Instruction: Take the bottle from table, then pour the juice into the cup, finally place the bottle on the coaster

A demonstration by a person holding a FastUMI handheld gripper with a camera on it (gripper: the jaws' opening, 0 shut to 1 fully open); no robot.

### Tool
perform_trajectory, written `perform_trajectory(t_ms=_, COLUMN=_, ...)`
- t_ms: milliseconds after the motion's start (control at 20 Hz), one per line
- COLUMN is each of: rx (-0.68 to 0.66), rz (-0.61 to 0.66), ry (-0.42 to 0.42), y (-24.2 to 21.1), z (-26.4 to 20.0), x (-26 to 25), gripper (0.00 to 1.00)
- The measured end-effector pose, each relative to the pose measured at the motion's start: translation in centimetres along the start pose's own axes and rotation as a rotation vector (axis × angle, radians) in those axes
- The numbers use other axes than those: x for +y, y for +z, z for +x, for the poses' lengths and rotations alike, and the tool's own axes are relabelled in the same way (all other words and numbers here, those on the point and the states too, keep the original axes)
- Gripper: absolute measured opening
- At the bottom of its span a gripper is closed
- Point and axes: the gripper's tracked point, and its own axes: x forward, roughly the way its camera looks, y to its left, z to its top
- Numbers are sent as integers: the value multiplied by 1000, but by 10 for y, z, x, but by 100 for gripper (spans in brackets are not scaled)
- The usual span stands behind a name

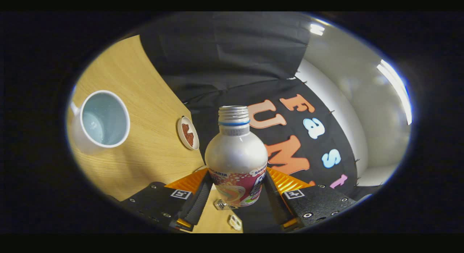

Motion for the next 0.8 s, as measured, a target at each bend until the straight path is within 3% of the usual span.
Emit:
perform_trajectory(t_ms=200, rx=79, rz=324, ry=55, y=-21, z=9, x=4, gripper=77)
perform_trajectory(t_ms=400, rx=131, rz=569, ry=106, y=-38, z=18, x=17, gripper=78)
perform_trajectory(t_ms=800, rx=240, rz=918, ry=167, y=-65, z=26, x=48, gripper=78)
